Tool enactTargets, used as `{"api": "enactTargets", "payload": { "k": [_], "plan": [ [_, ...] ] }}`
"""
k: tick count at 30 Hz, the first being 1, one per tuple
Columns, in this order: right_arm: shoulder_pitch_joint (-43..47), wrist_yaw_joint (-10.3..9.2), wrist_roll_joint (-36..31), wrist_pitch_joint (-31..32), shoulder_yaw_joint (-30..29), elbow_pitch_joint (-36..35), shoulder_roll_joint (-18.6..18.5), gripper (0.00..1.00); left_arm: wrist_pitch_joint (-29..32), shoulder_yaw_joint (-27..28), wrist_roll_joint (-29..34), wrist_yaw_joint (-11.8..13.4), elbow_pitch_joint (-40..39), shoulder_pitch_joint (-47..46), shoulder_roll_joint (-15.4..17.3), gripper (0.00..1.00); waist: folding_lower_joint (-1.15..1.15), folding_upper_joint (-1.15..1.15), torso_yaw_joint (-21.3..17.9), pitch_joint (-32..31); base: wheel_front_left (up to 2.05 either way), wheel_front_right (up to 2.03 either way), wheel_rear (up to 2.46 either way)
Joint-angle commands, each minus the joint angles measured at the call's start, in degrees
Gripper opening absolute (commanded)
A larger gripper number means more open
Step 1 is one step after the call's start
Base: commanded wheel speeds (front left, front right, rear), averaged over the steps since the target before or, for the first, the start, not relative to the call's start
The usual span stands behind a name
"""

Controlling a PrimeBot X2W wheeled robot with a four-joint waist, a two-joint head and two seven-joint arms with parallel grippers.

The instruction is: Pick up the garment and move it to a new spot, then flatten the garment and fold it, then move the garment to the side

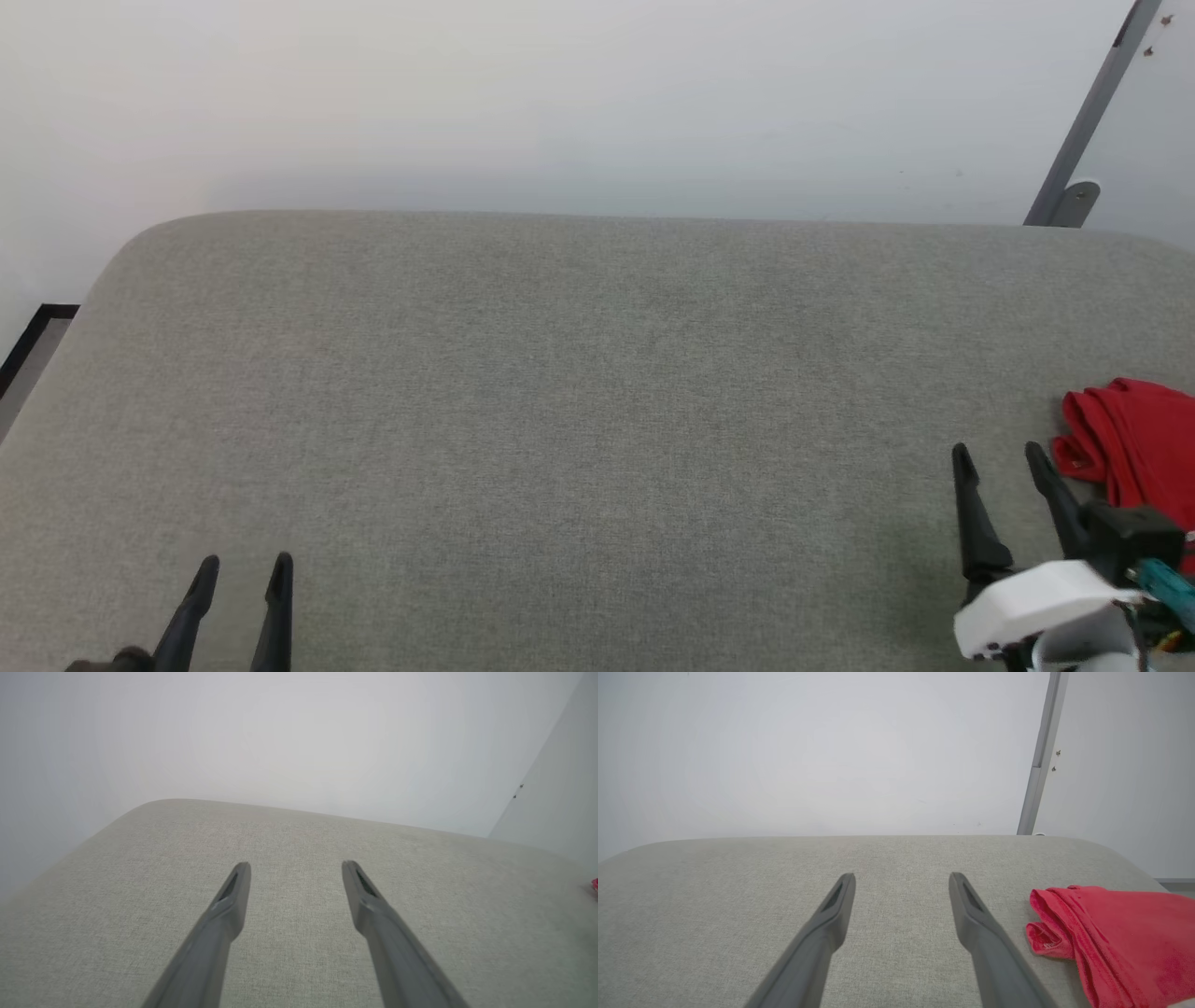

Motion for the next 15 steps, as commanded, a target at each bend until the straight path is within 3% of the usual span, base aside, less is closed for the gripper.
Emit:
{"api": "enactTargets", "payload": {
  "k": [1, 15],
  "plan": [
    [1.29, -0.16, -0.04, 0.47, -0.68, -1.42, 0.33, 1.00, -0.10, 0.55, 0.33, 0.14, -0.64, 0.71, -0.09, 1.00, 0.00, -0.01, 0.16, 0.00, 0.00, 0.00, 0.00],
    [5.66, -0.16, -0.29, 3.62, -1.62, -8.16, 1.84, 1.00, -0.10, 1.31, 0.20, 0.14, -2.28, 1.20, -0.35, 1.00, 0.00, -0.01, -0.16, 0.53, 0.00, 0.00, 0.00]
  ]
}}
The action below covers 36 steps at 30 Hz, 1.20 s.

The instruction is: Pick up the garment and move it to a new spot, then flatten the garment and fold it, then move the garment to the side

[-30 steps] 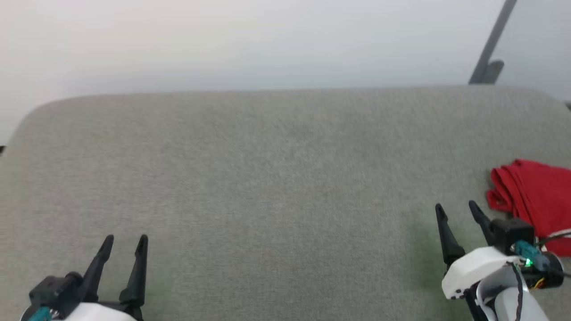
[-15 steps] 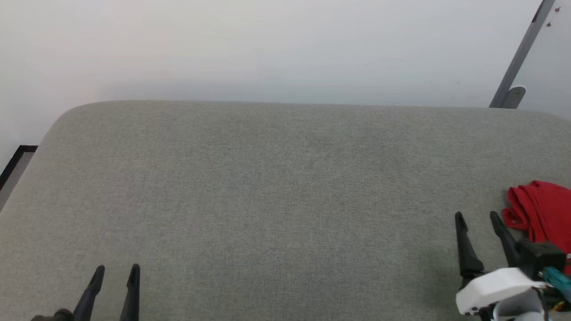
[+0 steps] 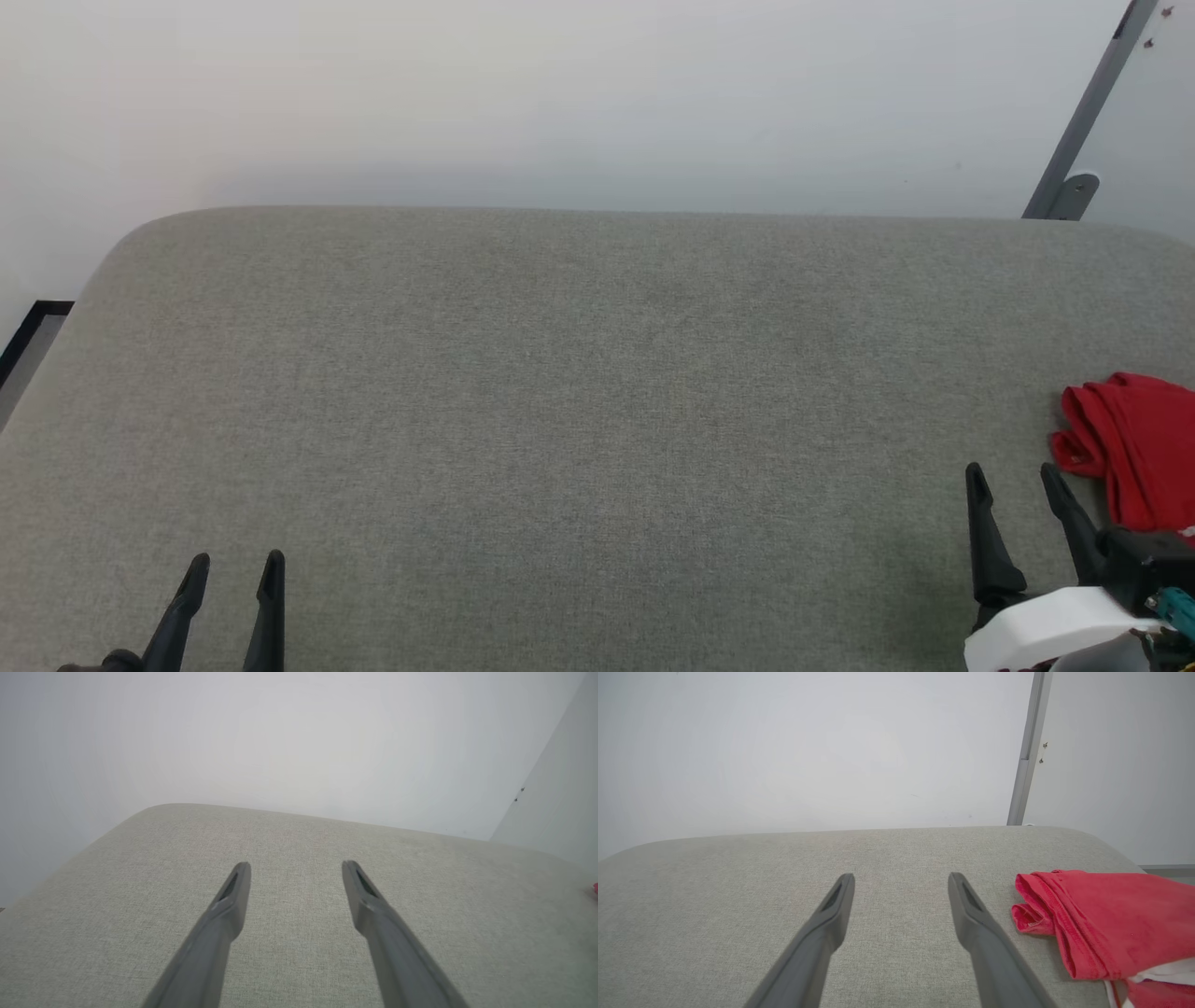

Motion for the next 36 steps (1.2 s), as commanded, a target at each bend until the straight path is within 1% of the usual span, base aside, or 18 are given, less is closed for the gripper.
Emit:
{"api": "enactTargets", "payload": {
  "k": [1, 14, 15, 19, 36],
  "plan": [
    [0.30, -0.16, -0.02, 0.21, -0.03, -0.09, 0.26, 1.00, -0.10, 0.06, -0.16, 0.14, -0.17, -0.01, 0.20, 1.00, 0.00, 0.00, -0.02, 0.00, 0.00, 0.00, 0.00],
    [0.45, -0.16, 0.22, 0.29, 0.20, -0.31, 0.61, 1.00, -0.10, 0.76, 0.05, 0.14, -0.82, -0.32, 0.34, 1.00, 0.00, 0.00, -0.15, 0.17, 0.00, 0.00, 0.00],
    [0.15, 0.01, 0.04, 0.31, 0.17, 0.03, 0.36, 0.00, 0.00, 0.32, -0.19, -0.01, -0.35, -0.06, 0.07, 0.00, 0.00, 0.00, -0.16, 0.17, 0.00, 0.00, 0.00],
    [0.78, 0.01, 0.61, 0.62, 0.02, 2.13, 0.60, 0.00, 0.18, -0.24, -0.75, 0.00, 1.55, 0.17, -1.29, 0.00, 0.00, 0.00, -0.19, 0.17, 0.00, 0.00, 0.00],
    [-1.46, -0.01, 19.05, 3.84, 0.28, 2.85, 0.59, 0.00, 4.38, 0.60, -16.26, 0.03, 4.26, -4.52, -3.37, 0.00, 0.00, 0.00, -0.82, 0.32, 0.00, 0.00, 0.00]
  ]
}}
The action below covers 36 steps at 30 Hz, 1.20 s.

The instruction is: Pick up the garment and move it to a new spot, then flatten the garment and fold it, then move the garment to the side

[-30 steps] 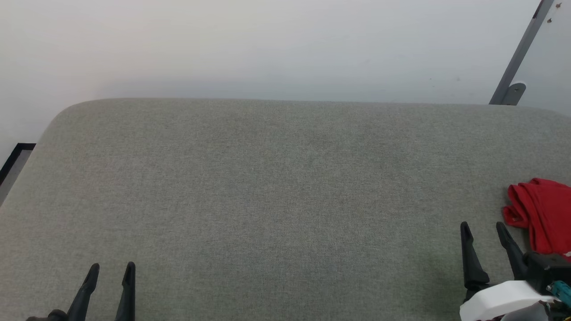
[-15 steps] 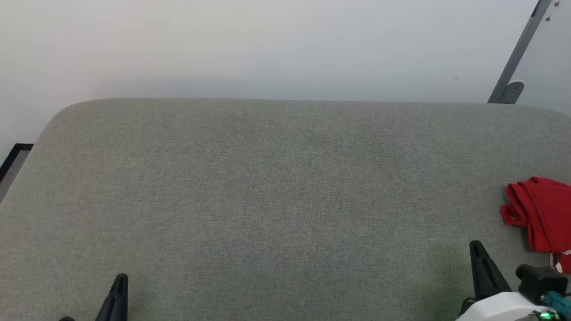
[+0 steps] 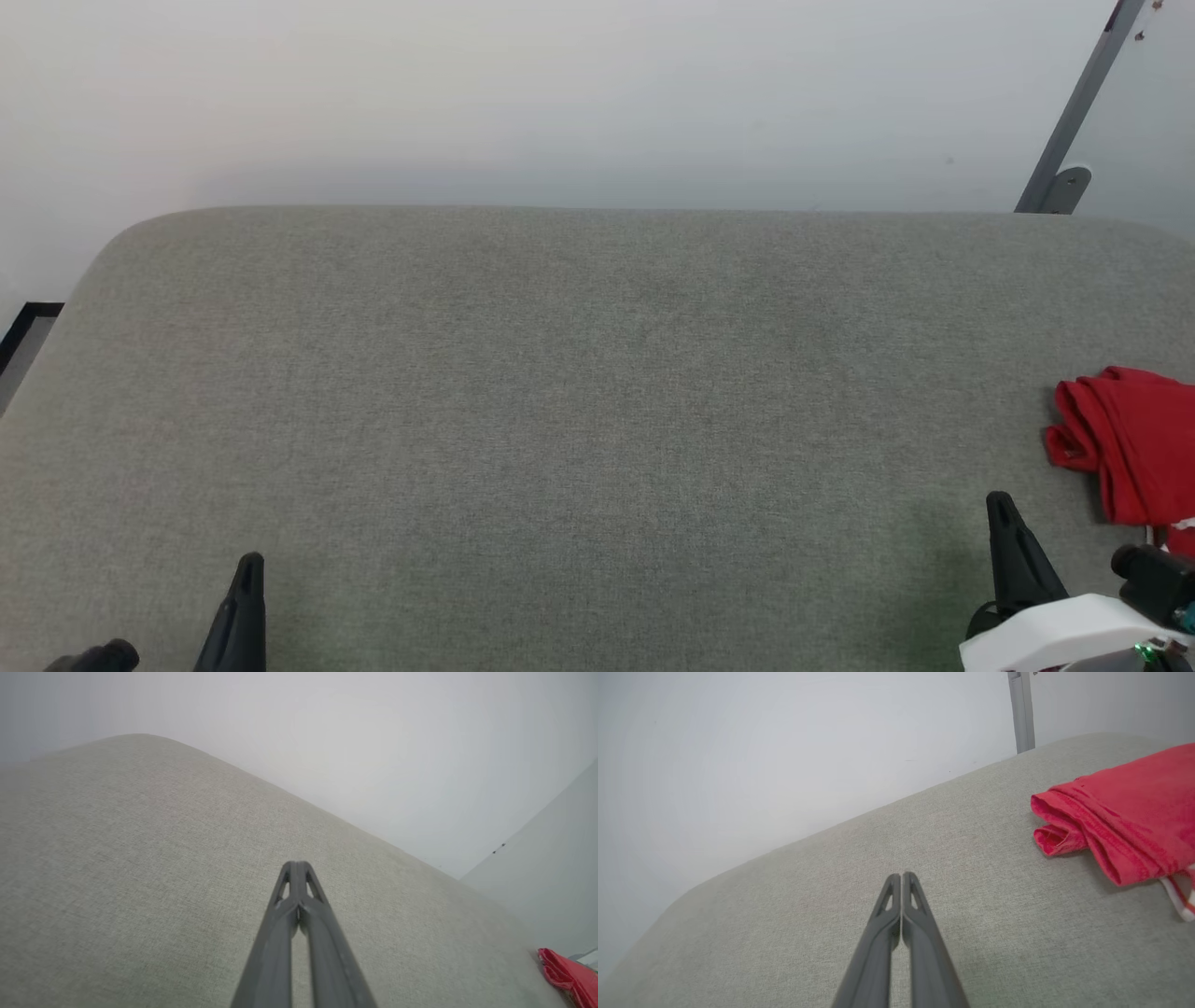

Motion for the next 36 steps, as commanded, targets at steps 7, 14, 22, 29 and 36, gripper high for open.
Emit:
{"api": "enactTargets", "payload": {
  "k": [7, 14, 22, 29, 36],
  "plan": [
    [-2.36, -0.03, 7.72, 1.33, 0.19, -0.44, -0.29, 0.00, 1.70, 0.83, -6.45, 0.04, 0.46, -3.19, -0.44, 0.00, 0.00, 0.00, -0.26, 0.06, 0.00, 0.00, 0.00],
    [-3.13, -0.04, 13.88, 2.40, 0.30, -0.18, -0.29, 0.00, 3.17, 1.19, -11.50, 0.04, 1.27, -4.77, -1.20, 0.00, 0.00, 0.00, -0.52, 0.13, 0.00, 0.00, 0.00],
    [-3.94, -0.05, 20.36, 3.52, 0.40, 0.09, -0.30, 0.00, 4.75, 1.61, -16.92, 0.04, 2.09, -6.38, -2.08, 0.00, 0.00, 0.00, -0.81, 0.20, 0.00, 0.00, 0.00],
    [-4.58, -0.06, 26.29, 4.57, 0.48, 0.33, -0.30, 0.00, 6.24, 2.02, -21.67, 0.05, 2.90, -7.85, -2.86, 0.00, 0.00, 0.00, -1.11, 0.27, 0.00, 0.00, 0.00],
    [-5.24, -0.06, 31.14, 5.40, 0.54, 0.55, -0.31, 0.00, 7.48, 2.40, -25.62, 0.06, 3.60, -9.06, -3.57, 0.00, 0.00, 0.00, -1.36, 0.34, 0.00, 0.00, 0.00]
  ]
}}
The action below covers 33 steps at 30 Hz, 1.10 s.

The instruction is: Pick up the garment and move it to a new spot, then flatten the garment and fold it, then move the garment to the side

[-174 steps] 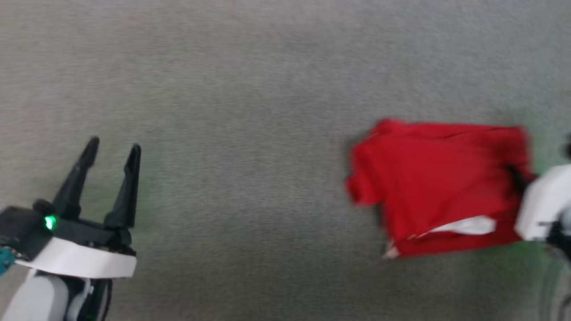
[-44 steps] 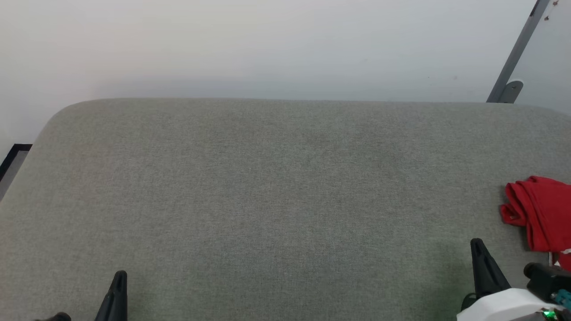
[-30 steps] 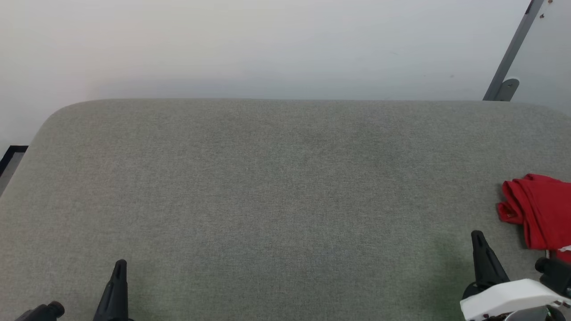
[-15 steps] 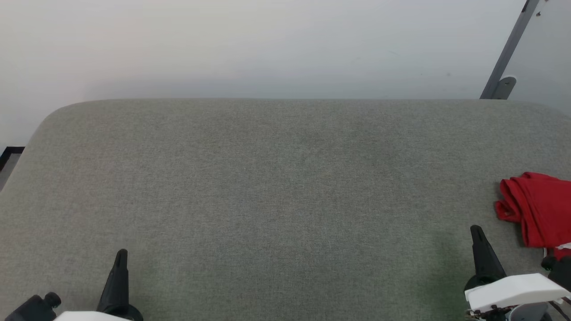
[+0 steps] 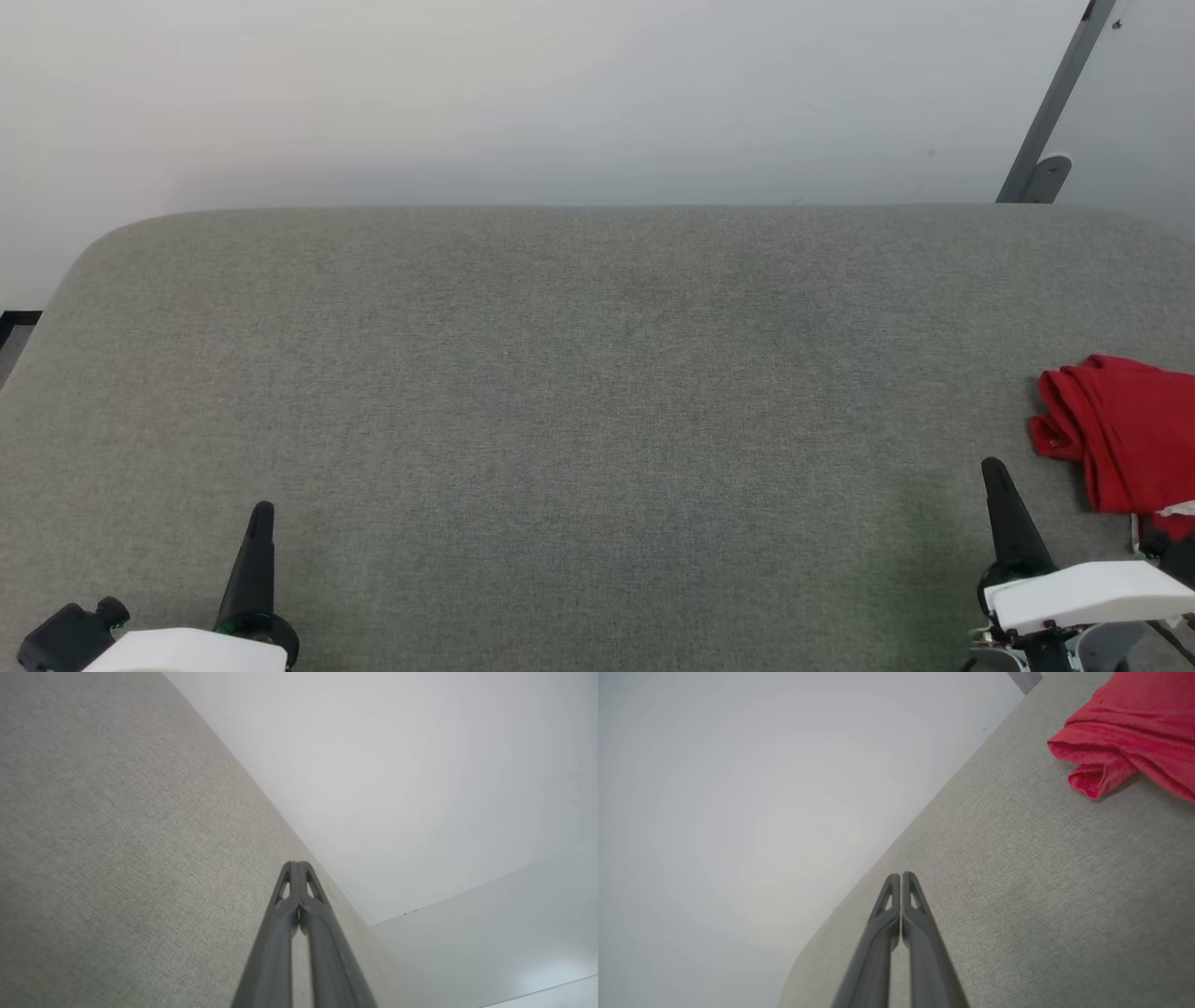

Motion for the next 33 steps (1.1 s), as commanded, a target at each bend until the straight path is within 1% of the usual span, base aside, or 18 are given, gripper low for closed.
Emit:
{"api": "enactTargets", "payload": {
  "k": [1, 11, 33],
  "plan": [
    [-1.44, -0.05, 1.78, 0.31, 0.17, -0.54, -0.29, 0.00, 0.38, 0.46, -1.40, 0.06, -0.13, -1.54, 0.03, 0.00, 0.00, 0.00, -0.05, 0.01, 0.00, 0.00, 0.00],
    [-2.25, -0.06, 8.09, 1.43, 0.26, -0.24, -0.29, 0.00, 2.02, 0.96, -6.62, 0.07, 0.72, -3.15, -0.83, 0.00, 0.00, 0.00, -0.42, 0.10, 0.00, 0.00, 0.00],
    [-3.57, -0.05, 19.65, 3.52, 0.42, 0.38, -0.29, 0.00, 5.14, 1.99, -15.80, 0.09, 2.40, -6.10, -2.57, 0.00, 0.00, 0.00, -1.19, 0.29, 0.00, 0.00, 0.00]
  ]
}}
